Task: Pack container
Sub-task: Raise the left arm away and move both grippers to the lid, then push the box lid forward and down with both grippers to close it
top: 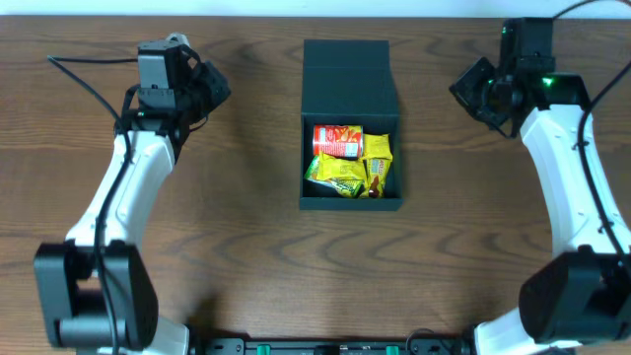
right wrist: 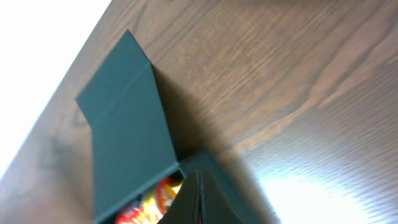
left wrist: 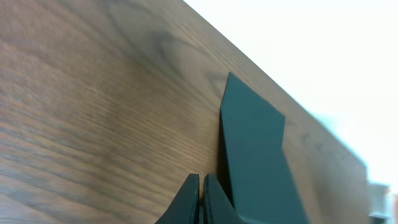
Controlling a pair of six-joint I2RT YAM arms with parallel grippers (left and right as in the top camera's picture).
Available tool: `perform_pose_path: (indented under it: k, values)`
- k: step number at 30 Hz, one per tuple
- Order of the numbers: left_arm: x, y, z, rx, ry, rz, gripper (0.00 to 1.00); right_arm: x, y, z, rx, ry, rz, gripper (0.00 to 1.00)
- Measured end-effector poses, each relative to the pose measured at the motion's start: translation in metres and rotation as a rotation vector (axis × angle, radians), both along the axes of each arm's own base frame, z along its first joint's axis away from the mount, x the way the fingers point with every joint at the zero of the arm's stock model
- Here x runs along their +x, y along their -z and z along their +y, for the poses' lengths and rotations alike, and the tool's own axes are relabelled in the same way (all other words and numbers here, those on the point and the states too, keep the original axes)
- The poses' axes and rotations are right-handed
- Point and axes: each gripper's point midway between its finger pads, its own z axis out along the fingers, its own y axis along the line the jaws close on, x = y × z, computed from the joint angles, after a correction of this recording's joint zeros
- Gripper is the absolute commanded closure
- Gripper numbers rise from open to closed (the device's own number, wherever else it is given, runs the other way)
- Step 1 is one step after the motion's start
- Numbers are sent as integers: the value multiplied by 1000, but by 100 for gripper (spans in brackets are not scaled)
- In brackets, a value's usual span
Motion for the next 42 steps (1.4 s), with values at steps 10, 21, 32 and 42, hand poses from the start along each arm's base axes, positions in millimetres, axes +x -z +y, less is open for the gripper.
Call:
perform_pose_path:
  k: [10, 21, 32, 42]
  values:
    - [57, 80, -10, -411, -1, 270, 94, 39, 76, 11, 277, 68, 99, 98]
    - [91, 71, -40, -514, 102, 259, 95, 63, 143, 32, 534, -31, 134, 98]
    - [80, 120, -73, -532, 100, 392, 95, 66, 142, 33, 535, -37, 121, 98]
    - [67, 126, -116, -504, 130, 434, 94, 66, 147, 43, 494, -35, 131, 98]
